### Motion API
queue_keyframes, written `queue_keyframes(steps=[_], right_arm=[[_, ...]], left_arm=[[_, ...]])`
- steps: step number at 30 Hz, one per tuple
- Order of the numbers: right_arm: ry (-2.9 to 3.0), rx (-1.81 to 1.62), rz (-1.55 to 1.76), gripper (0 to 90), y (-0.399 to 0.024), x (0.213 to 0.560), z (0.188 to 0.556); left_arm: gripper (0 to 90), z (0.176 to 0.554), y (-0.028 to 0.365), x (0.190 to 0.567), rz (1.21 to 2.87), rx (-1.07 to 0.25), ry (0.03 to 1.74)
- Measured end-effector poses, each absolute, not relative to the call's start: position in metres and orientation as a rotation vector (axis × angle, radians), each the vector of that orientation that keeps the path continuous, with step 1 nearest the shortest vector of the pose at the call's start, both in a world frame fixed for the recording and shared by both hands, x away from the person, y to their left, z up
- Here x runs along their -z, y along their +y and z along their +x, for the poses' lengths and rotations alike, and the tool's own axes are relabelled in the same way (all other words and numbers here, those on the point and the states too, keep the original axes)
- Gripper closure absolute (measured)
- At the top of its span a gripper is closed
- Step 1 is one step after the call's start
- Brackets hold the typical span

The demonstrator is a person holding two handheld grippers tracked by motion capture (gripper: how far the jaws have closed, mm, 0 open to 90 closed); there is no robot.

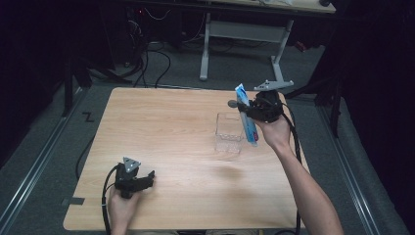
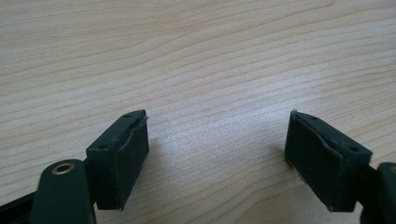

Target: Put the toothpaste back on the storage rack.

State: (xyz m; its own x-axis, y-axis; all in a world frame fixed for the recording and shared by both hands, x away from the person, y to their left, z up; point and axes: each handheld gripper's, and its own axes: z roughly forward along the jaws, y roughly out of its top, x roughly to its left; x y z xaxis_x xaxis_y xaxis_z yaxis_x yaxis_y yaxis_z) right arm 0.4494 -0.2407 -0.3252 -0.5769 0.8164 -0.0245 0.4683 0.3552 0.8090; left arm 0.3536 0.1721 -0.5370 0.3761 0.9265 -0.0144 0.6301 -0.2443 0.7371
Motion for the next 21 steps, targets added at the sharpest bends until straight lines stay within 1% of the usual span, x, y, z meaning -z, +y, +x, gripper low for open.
queue_keyframes(steps=[21], right_arm=[[2.164,-1.111,1.106,71.6,-0.225,0.321,0.465]], left_arm=[[22.0,0.354,0.172,0.537,1.974,-0.573,1.338]])
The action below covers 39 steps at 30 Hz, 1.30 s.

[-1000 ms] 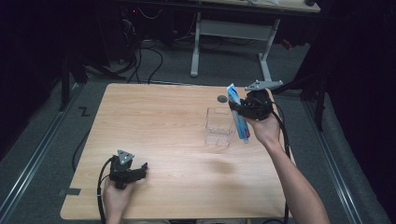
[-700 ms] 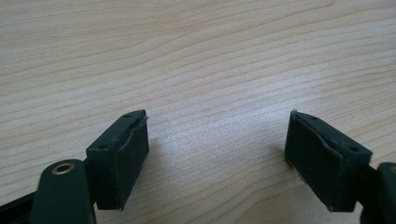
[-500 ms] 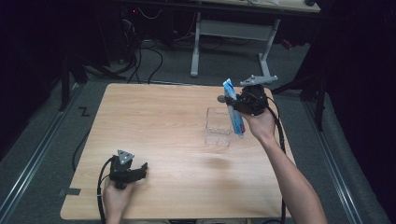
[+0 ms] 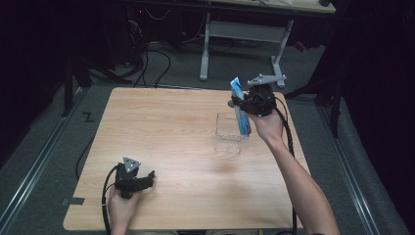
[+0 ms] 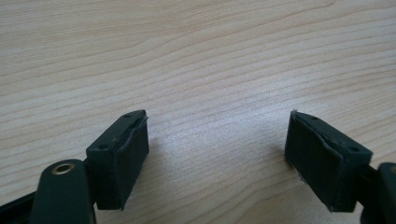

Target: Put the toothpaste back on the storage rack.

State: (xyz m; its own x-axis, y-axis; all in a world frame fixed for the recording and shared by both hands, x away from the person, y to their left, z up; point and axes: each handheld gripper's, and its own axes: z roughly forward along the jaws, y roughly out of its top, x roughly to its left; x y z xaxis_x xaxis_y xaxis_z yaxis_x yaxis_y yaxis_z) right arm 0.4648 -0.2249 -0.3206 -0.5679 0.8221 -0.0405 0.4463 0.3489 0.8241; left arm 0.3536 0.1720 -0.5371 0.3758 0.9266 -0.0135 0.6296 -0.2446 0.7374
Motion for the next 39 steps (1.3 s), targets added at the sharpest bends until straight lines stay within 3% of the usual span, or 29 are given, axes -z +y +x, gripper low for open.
queue_keyframes(steps=[39], right_arm=[[2.171,-1.051,1.161,71.1,-0.217,0.353,0.484]], left_arm=[[21.8,0.354,0.172,0.537,1.976,-0.572,1.338]])
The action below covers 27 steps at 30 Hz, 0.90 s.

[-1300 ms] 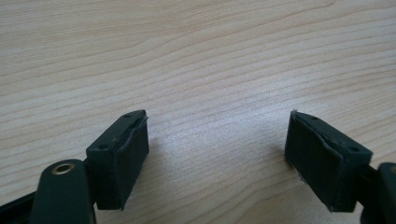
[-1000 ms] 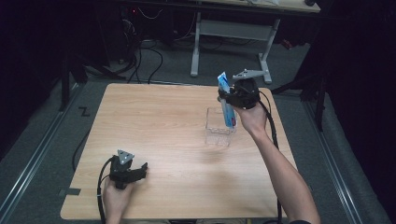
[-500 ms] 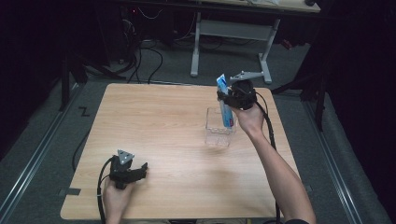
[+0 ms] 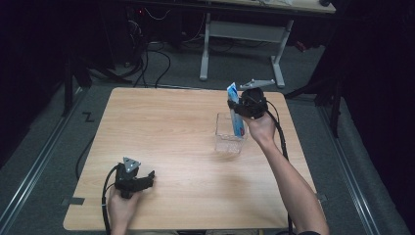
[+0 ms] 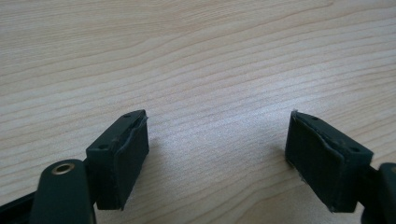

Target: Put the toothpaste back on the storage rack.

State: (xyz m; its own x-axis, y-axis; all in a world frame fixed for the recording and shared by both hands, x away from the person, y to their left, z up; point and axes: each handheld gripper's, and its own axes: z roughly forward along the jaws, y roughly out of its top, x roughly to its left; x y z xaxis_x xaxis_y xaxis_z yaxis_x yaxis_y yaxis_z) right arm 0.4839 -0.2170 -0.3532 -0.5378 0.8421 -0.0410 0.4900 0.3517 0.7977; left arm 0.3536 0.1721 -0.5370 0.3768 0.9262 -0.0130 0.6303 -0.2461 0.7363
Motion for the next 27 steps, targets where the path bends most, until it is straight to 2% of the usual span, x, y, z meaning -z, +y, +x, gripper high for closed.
queue_keyframes(steps=[27], right_arm=[[2.180,-1.014,1.210,70.2,-0.225,0.371,0.485]], left_arm=[[21.8,0.354,0.172,0.537,1.977,-0.572,1.338]])
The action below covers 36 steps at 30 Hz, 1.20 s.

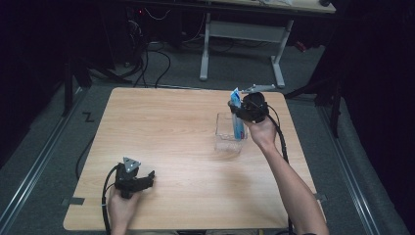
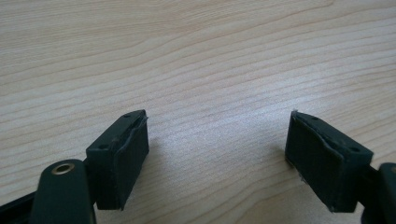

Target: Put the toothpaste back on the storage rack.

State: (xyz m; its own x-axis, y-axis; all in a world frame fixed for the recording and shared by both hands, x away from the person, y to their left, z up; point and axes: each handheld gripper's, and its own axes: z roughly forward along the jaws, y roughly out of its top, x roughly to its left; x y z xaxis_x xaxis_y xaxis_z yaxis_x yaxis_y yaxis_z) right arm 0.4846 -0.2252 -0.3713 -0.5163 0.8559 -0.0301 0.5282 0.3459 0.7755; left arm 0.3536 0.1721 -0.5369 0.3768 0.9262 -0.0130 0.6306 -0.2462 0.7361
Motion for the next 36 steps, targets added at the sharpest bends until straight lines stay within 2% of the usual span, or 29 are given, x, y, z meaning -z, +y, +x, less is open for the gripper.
queue_keyframes(steps=[36], right_arm=[[2.273,-0.925,1.187,69.3,-0.213,0.402,0.483]], left_arm=[[21.8,0.354,0.172,0.537,1.976,-0.572,1.338]])
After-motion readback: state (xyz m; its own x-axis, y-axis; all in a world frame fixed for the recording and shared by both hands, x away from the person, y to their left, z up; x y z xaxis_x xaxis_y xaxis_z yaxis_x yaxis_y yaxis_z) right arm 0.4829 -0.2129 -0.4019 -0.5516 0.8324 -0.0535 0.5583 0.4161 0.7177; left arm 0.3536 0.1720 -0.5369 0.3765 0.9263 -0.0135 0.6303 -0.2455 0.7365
